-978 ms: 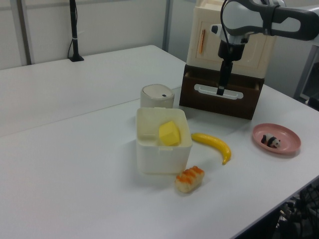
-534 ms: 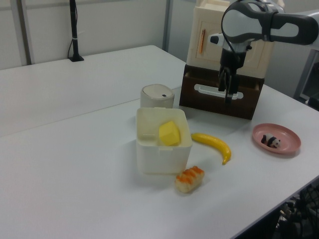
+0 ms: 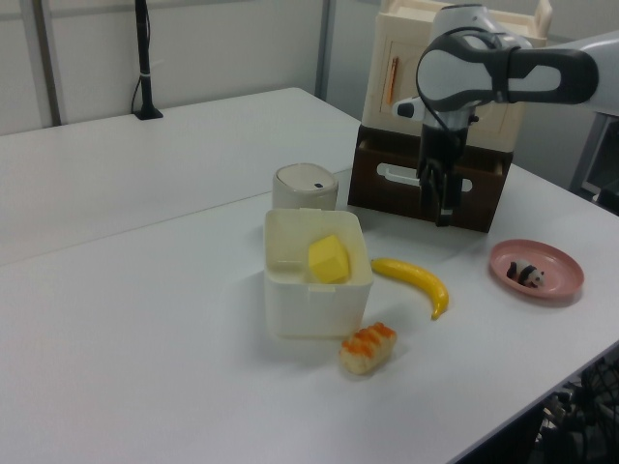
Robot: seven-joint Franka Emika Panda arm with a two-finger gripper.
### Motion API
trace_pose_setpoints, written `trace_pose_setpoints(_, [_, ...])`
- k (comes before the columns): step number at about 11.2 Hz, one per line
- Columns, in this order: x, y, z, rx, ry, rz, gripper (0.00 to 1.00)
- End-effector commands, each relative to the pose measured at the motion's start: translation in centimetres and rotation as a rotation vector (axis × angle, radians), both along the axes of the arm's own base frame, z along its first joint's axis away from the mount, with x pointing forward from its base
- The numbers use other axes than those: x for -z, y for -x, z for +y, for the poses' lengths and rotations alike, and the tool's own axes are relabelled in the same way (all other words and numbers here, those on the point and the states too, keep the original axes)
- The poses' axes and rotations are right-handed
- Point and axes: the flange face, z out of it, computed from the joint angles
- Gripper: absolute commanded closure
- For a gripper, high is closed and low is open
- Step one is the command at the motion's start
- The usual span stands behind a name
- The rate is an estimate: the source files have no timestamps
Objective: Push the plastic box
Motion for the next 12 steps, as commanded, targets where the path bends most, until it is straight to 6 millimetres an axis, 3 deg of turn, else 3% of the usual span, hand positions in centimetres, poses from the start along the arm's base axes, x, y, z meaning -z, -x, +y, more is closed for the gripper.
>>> trace_pose_setpoints(1, [2.2, -1.1, 1.2, -0.048, 0.017, -0.006, 0.0])
trace_pose_setpoints(4, [4.1, -3.0, 2.3, -0.062, 0.018, -0.066, 0.0])
trace_pose_setpoints(8, [4.4, -4.1, 2.6, -0.017, 0.023, -0.137, 0.0])
trace_pose_setpoints(12, [5.9, -4.5, 2.6, -0.021, 0.025, -0.173, 0.0])
